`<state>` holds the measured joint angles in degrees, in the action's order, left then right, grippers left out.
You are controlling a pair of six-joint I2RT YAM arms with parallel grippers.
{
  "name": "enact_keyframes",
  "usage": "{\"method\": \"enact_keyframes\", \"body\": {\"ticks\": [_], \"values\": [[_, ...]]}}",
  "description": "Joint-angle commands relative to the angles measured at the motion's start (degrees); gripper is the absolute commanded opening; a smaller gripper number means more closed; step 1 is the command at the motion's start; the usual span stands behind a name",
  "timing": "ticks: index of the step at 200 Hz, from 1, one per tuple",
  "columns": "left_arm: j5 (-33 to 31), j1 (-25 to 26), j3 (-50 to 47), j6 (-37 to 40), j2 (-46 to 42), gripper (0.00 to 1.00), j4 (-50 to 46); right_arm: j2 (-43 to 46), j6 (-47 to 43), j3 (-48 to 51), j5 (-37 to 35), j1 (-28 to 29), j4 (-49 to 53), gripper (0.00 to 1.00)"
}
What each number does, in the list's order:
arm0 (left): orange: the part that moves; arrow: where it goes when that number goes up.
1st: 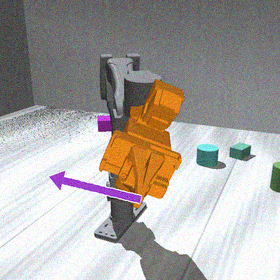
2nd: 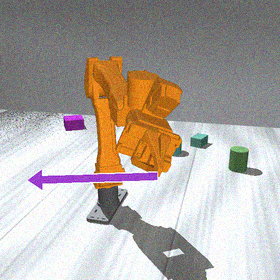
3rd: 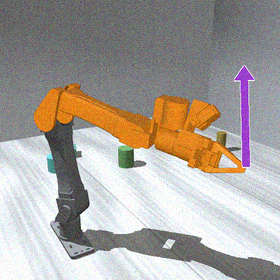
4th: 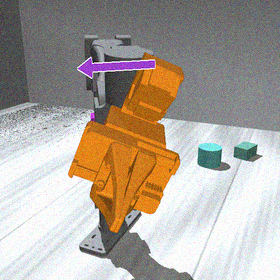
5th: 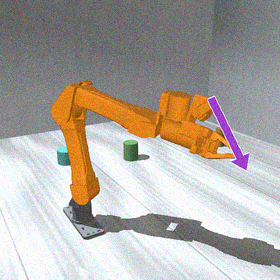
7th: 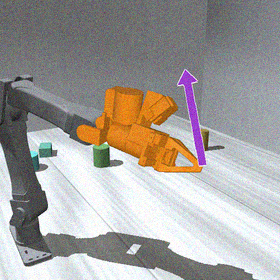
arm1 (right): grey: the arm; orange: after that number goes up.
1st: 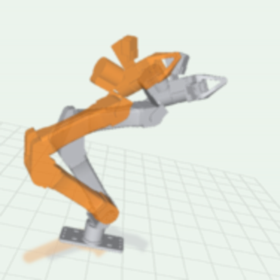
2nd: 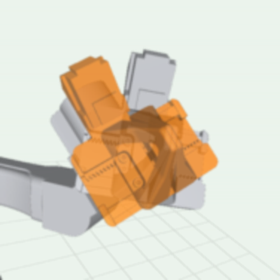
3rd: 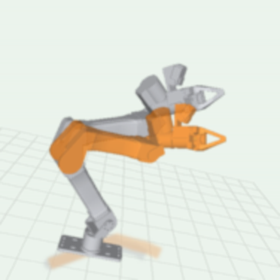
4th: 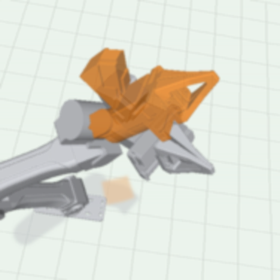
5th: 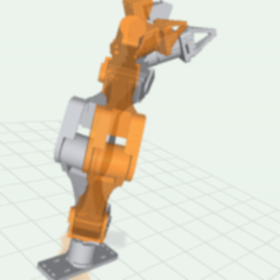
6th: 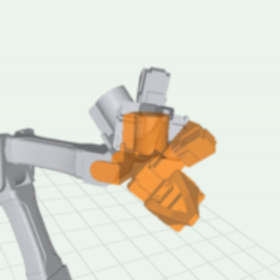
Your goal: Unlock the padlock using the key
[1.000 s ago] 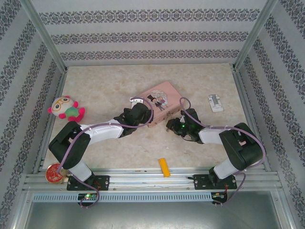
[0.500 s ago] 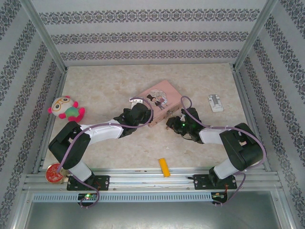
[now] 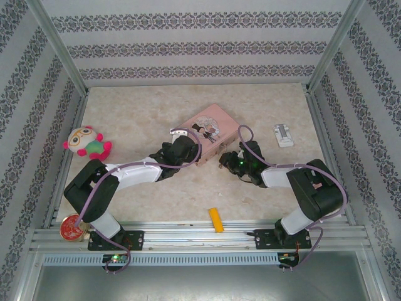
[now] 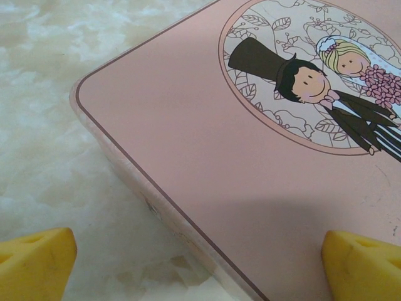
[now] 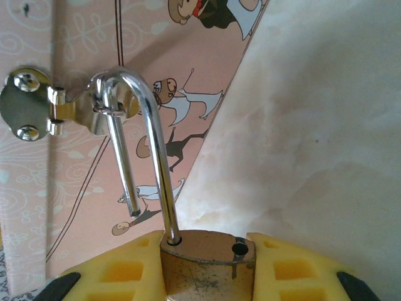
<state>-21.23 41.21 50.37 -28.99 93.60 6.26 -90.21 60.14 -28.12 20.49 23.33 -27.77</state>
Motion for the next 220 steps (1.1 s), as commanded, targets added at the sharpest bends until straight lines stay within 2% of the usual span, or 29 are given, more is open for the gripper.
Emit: {"method": "enact_keyframes", "body": {"ticks": [1, 151, 220], "values": [[-0.8, 0.6, -1.3, 0.1, -0.4, 0.99, -2.9, -1.0, 1.2, -0.8, -3.5, -1.6, -4.2, 0.00], [-0.8, 0.5, -1.2, 0.0, -0.3, 0.99, -3.0, -5.0, 4.3, -1.4, -5.3, -4.0, -14.1, 0.00], [-3.6, 0.5, 2.2, 3.7, 1.0, 0.99, -8.6, -7.3, 2.7, -0.7, -3.2, -5.9, -14.5, 0.00]]}}
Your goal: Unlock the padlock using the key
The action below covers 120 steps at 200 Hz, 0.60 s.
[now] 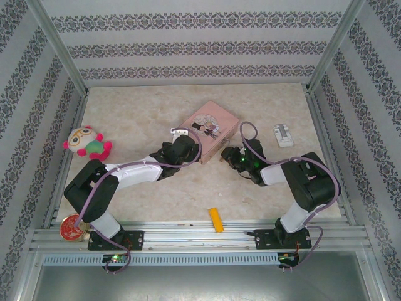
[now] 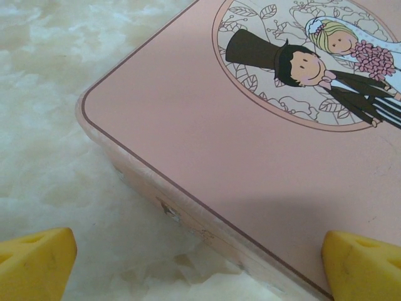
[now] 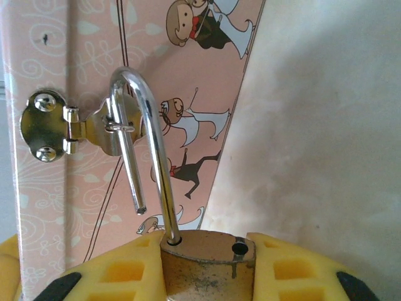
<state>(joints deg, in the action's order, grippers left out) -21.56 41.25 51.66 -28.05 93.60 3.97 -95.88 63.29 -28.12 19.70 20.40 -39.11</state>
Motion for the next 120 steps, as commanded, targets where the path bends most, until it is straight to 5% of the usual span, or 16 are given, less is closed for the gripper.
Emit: {"method": "enact_keyframes", "body": {"ticks": [1, 120], "values": [[-3.4, 0.5, 0.9, 2.8, 1.0, 0.99, -6.3, -1.7, -0.4, -0.7, -2.4, -3.0, -3.2, 0.00], [-1.0, 0.5, 2.0, 3.9, -1.0, 0.99, -4.6, -7.9, -0.3, -1.9, 1.2, -4.6, -9.0, 0.00]]}}
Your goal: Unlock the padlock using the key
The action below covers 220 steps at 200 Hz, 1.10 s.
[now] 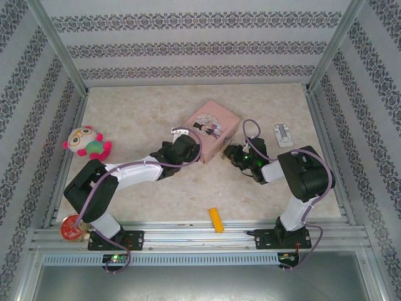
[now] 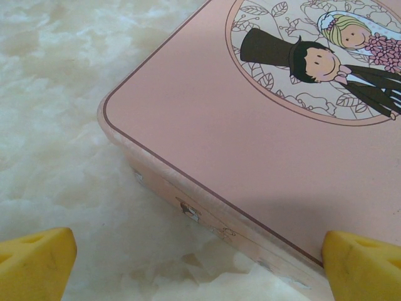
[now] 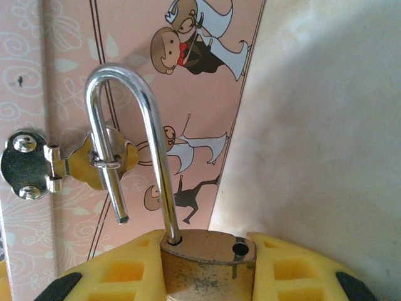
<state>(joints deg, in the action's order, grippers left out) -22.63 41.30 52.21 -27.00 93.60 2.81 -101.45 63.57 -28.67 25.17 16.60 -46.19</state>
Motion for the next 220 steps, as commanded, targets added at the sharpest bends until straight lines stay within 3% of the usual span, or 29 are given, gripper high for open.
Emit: {"method": "enact_keyframes", "body": {"ticks": [1, 50, 88, 138, 196, 220], "values": [[0.2, 0.5, 1.6, 2.8, -1.1, 0.99, -3.3, -2.3, -0.6, -1.3, -4.3, -0.8, -1.9, 0.00], [6.8, 0.5, 6.8, 5.5, -2.9, 0.99, 3.9, -1.7, -0.4, -0.3, -4.5, 0.5, -1.2, 0.00], [12.4, 0.4, 15.0, 7.8, 4.9, 0.99, 3.5, -1.3, 0.3, 1.5, -5.9, 2.4, -1.4, 0.00], [11.3, 0.5, 20.1, 10.8, 14.9, 0.99, 3.8, -0.5, 0.8, 3.1, -6.8, 3.3, -1.5, 0.00], [8.7, 0.4, 13.8, 11.8, 15.7, 0.81, 5.1, -0.5, 0.3, 2.5, -6.4, 1.9, -1.9, 0.00], [10.0, 0.4, 10.3, 10.7, 15.4, 0.80, 5.4, -0.7, 0.5, 1.8, -5.4, 0.4, -2.3, 0.00]]}}
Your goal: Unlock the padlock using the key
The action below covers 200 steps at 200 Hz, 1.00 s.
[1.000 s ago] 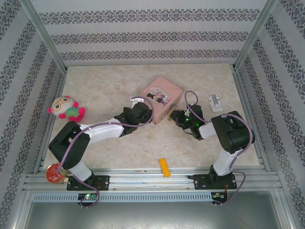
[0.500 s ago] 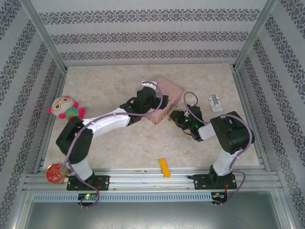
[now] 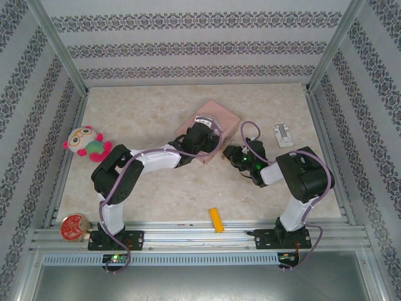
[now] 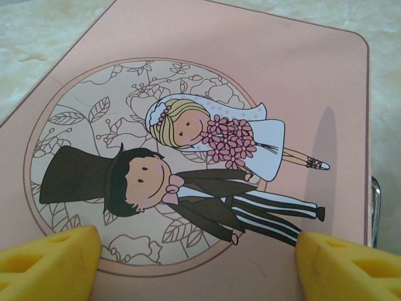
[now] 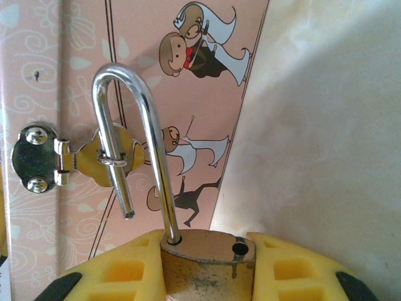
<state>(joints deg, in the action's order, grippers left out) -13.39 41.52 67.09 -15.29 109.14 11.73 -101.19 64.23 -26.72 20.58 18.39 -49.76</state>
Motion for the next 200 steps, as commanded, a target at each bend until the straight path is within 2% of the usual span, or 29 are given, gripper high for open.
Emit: {"method": "enact_keyframes", "body": {"ticks": [1, 99, 200], "values": [[0.8, 0.2, -4.7, -1.1, -0.2, 0.80, -3.5, -0.9, -0.1, -0.1, -0.8, -1.5, 1.2, 0.00], [0.8, 0.2, -11.8, -4.1, -1.4, 0.80, -0.3, 0.9, -0.1, -1.8, 0.3, -3.1, 2.4, 0.00], [-0.7, 0.1, -13.5, -5.6, -2.7, 0.80, -0.4, 1.8, 1.8, 3.4, -3.2, 3.6, 1.8, 0.00]]}}
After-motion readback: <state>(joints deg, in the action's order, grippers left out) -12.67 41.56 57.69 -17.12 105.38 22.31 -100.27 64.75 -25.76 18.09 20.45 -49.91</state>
